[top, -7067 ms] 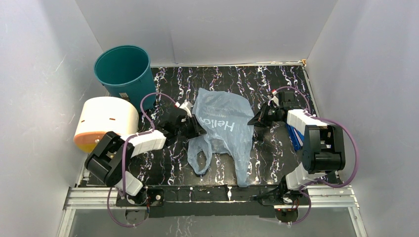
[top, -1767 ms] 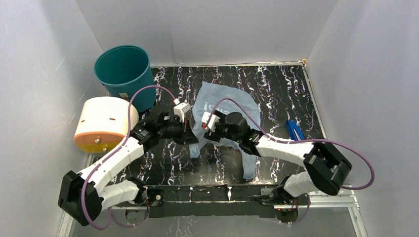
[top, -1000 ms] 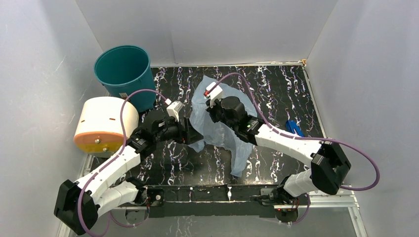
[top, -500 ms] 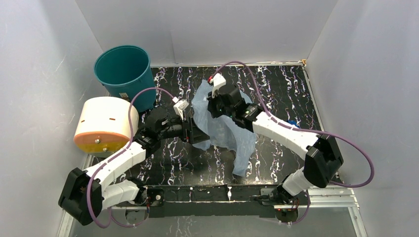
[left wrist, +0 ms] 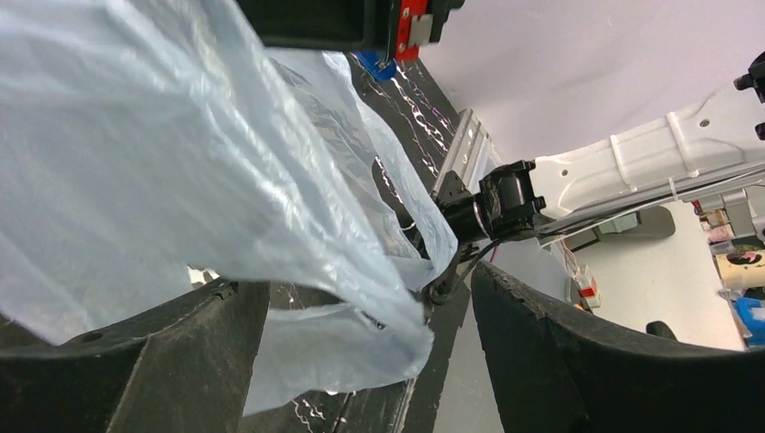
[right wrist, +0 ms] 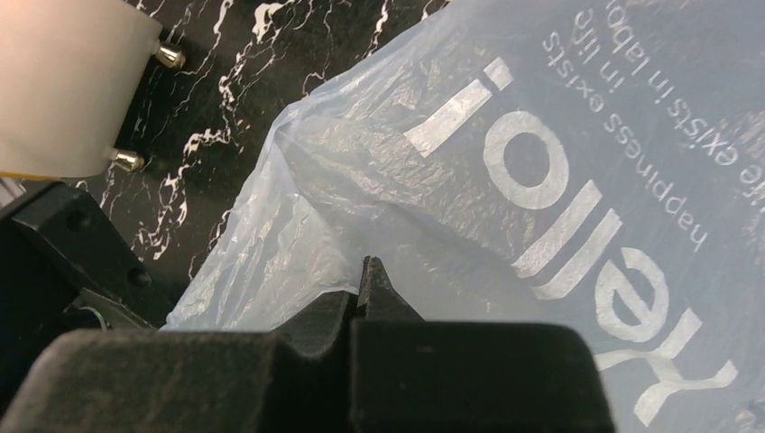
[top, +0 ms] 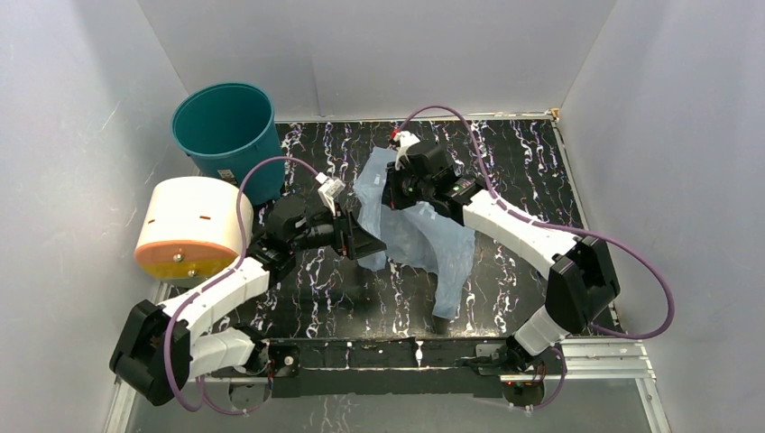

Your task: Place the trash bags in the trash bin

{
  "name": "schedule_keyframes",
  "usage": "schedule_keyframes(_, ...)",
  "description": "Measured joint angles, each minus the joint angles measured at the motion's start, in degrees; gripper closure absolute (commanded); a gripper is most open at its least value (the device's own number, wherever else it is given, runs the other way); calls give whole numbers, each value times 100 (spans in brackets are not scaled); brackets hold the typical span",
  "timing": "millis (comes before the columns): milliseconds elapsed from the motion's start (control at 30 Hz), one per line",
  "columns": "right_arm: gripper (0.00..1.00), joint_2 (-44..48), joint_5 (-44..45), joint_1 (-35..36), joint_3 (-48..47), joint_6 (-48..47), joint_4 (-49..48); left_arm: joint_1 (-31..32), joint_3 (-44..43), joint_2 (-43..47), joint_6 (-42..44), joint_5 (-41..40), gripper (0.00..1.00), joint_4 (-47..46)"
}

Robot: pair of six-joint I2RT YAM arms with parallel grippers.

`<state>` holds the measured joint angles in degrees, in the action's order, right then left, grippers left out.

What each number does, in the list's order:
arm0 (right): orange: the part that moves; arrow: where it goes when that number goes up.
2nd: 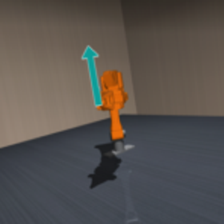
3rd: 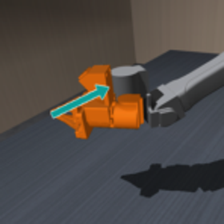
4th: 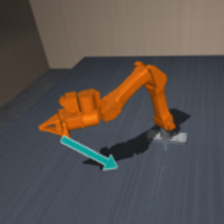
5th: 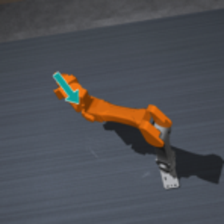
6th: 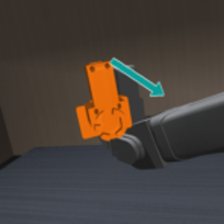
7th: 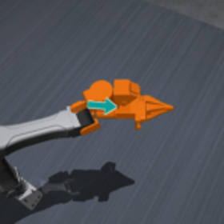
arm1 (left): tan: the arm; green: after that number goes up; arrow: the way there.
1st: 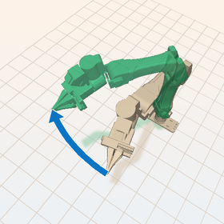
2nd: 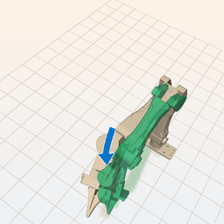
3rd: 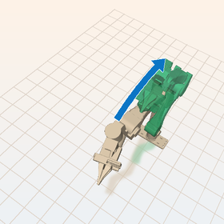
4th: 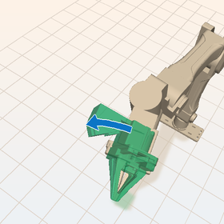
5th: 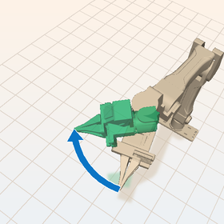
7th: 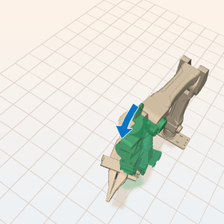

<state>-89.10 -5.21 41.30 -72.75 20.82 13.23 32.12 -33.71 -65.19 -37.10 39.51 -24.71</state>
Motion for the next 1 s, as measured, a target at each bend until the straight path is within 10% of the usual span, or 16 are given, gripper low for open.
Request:
schedule_keyframes(467,100,-413,-282,-61,-658,223,345,435,-232,-616,229,372,23,-216)
schedule_keyframes(833,100,-442,-503,-271,-678,501,389,442,-232,-516,306,140,66,-214)
schedule_keyframes(1000,100,-525,-614,-516,-765,610,400,442,-229,-516,330,111,64,-190)
